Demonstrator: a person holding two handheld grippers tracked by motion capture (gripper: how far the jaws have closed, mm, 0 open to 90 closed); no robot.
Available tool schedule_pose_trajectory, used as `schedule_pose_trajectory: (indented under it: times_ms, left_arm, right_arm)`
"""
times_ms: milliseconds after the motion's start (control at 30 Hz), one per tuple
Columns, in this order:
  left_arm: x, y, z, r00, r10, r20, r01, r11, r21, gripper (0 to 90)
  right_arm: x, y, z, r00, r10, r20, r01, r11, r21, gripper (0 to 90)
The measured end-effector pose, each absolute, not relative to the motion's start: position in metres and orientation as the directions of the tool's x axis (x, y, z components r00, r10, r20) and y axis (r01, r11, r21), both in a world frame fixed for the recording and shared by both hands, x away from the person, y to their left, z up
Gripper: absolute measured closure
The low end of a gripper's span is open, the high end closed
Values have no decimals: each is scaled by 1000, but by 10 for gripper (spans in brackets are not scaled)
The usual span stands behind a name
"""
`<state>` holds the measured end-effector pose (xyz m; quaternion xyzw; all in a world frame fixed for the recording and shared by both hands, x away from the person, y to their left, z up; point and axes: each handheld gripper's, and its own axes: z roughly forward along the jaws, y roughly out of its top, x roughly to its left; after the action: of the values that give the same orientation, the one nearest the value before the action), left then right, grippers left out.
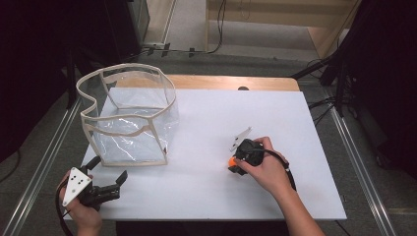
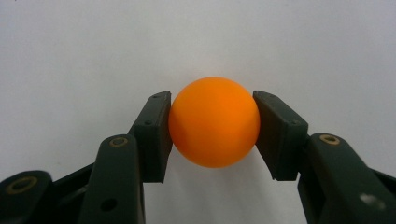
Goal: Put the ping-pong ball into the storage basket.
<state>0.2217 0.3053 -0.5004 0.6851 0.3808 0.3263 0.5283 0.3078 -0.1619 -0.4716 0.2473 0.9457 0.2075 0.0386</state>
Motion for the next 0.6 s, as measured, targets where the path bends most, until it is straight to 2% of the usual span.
schedule_pose_trajectory:
  times_ms: [600]
  left_arm:
    - [222, 305, -500, 499, 866, 47, 176, -154, 972, 0]
  right_arm:
    - [313, -155, -461, -884, 465, 39, 439, 800, 408, 474]
